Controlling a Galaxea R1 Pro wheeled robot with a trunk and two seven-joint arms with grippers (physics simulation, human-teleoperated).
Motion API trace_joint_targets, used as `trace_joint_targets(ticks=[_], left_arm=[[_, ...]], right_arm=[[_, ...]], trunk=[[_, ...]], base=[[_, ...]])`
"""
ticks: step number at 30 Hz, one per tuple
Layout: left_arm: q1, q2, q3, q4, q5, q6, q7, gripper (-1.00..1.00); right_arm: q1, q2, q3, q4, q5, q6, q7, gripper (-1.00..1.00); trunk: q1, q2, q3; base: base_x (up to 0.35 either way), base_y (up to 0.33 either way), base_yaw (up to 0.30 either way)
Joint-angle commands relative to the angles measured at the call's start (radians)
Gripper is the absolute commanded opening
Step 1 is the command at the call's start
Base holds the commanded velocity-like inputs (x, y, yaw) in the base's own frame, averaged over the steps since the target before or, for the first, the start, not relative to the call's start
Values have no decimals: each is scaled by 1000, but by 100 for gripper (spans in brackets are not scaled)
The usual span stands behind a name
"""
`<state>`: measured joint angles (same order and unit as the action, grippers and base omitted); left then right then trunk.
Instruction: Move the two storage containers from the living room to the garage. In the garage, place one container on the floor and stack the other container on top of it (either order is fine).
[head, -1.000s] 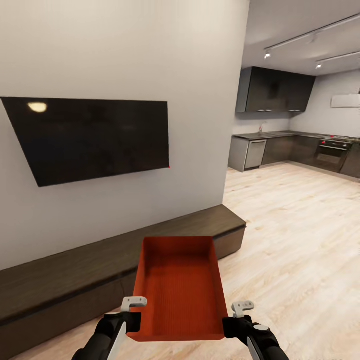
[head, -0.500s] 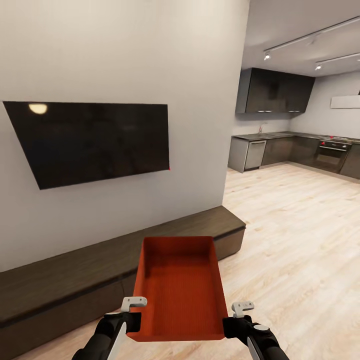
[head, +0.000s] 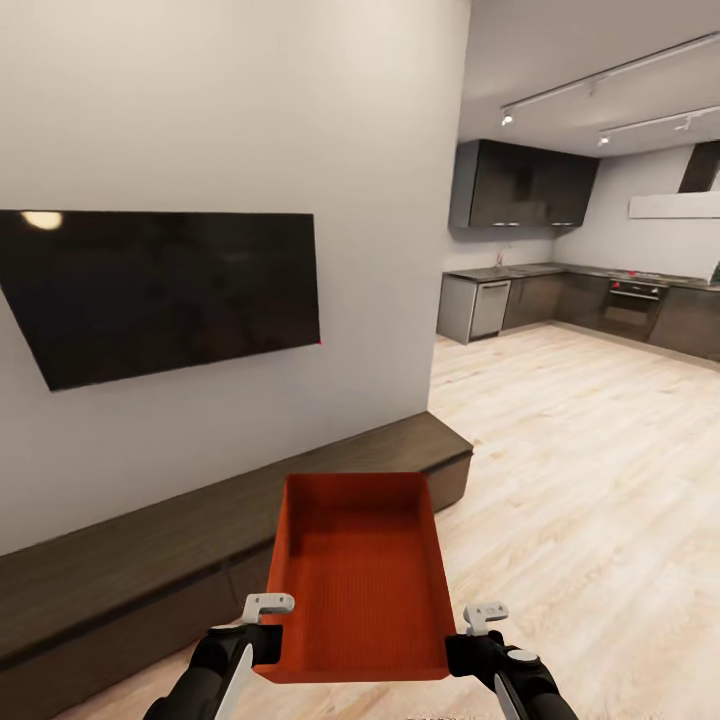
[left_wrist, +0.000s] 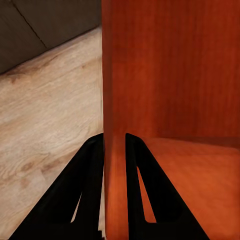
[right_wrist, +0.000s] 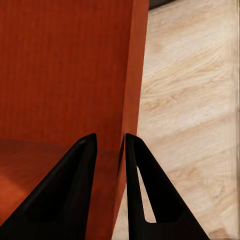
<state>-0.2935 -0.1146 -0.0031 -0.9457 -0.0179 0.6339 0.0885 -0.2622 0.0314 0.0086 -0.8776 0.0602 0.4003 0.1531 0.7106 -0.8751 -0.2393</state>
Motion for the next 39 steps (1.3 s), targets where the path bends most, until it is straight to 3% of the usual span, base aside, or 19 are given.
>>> trace_joint_targets(ticks=[1, 39], left_arm=[[-1, 0, 6, -4, -2, 7, 3, -100], [-1, 0, 6, -4, -2, 7, 3, -100]], right_arm=[[0, 1, 1, -1, -7, 6, 10, -100], [0, 1, 1, -1, -6, 7, 10, -100]], trunk=[[-4, 6, 2], [-149, 272, 121]], base=[[0, 0, -273], [0, 0, -277]])
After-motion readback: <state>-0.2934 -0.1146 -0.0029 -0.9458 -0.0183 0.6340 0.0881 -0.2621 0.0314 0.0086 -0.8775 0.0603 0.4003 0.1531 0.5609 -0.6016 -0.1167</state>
